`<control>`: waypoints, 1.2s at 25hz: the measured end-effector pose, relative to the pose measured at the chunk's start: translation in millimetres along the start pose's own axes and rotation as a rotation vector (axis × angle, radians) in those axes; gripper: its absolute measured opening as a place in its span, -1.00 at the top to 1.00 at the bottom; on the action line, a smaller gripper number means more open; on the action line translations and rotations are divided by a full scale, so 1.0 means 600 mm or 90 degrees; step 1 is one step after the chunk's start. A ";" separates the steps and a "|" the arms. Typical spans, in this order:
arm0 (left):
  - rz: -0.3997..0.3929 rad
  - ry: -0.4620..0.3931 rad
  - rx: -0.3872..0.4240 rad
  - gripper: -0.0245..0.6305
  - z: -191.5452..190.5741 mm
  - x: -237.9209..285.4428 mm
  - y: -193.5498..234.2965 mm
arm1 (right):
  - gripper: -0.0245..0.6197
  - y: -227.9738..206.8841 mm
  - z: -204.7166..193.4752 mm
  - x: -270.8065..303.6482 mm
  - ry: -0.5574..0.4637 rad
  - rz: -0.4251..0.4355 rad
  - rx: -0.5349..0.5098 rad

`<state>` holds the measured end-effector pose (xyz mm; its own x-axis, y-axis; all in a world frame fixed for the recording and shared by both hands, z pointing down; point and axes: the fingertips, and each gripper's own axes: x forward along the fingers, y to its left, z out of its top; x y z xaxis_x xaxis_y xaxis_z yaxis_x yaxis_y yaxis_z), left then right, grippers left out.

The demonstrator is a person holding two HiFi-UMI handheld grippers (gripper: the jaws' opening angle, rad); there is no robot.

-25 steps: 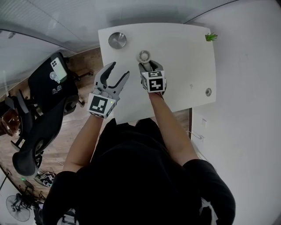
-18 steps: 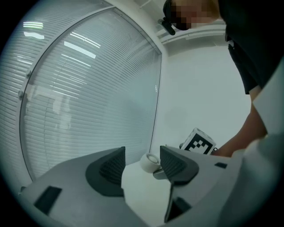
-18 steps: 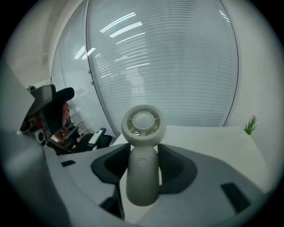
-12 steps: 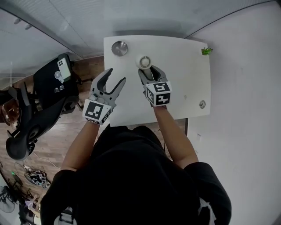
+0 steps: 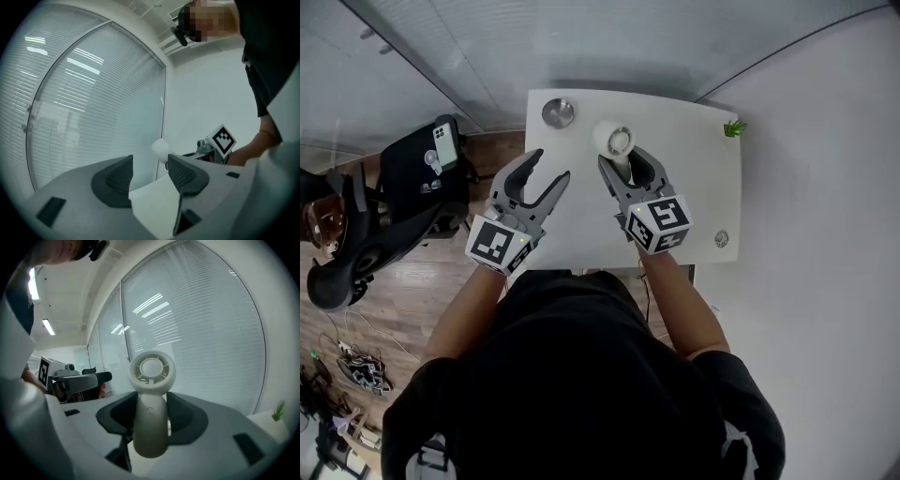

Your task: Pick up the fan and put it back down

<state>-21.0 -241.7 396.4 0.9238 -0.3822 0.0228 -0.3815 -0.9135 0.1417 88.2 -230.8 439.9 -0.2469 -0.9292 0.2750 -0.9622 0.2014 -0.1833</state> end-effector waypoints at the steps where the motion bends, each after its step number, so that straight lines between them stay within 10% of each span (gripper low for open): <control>1: -0.002 -0.006 0.001 0.20 0.013 -0.002 -0.007 | 0.32 0.006 0.017 -0.009 -0.017 0.009 -0.004; 30: -0.014 0.003 0.021 0.29 0.058 -0.021 -0.061 | 0.32 0.048 0.122 -0.121 -0.189 0.108 -0.048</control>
<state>-19.9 -208.2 356.4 0.9321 -0.3614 0.0244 -0.3618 -0.9257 0.1102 86.8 -180.3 345.6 -0.3701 -0.9281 -0.0417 -0.9191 0.3723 -0.1288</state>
